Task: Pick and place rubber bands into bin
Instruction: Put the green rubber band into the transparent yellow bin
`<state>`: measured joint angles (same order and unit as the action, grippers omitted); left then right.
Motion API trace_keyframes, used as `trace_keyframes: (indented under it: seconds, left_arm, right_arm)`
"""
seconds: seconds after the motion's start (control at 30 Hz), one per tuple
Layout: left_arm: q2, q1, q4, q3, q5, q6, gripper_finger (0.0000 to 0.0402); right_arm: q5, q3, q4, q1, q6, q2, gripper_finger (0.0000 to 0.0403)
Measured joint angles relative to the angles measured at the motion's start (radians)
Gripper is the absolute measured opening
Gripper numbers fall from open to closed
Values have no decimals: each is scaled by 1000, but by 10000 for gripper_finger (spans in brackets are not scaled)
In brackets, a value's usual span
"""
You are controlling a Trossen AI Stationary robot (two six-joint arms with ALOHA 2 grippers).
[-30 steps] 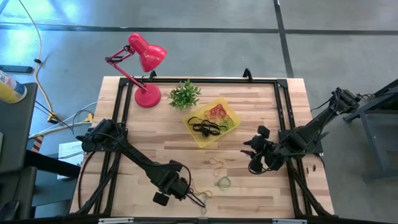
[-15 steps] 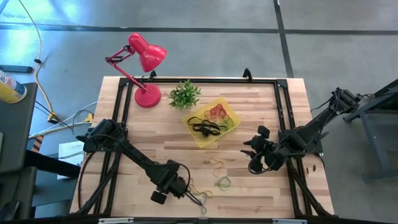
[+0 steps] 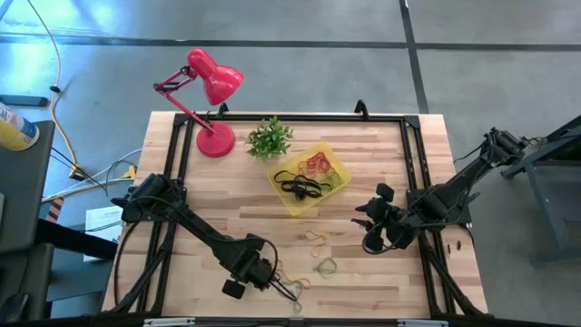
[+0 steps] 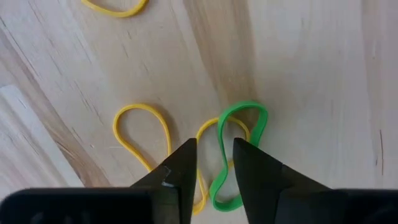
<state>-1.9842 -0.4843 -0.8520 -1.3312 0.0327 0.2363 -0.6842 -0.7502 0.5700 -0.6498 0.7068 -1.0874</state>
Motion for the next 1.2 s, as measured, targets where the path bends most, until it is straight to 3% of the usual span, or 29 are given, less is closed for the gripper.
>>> trace_keyframes:
  seconds: [0.37, 0.9, 1.2]
  left_arm:
    - [0, 0, 25, 0, 0, -5, 29]
    - [-8, 0, 33, -1, 4, -30, 73]
    - [-27, 0, 48, -3, 19, -31, 60]
  right_arm:
    - [2, 0, 13, 0, 2, 0, 144]
    - [3, 0, 17, 0, 4, 0, 144]
    - [2, 0, 19, 0, 10, 0, 144]
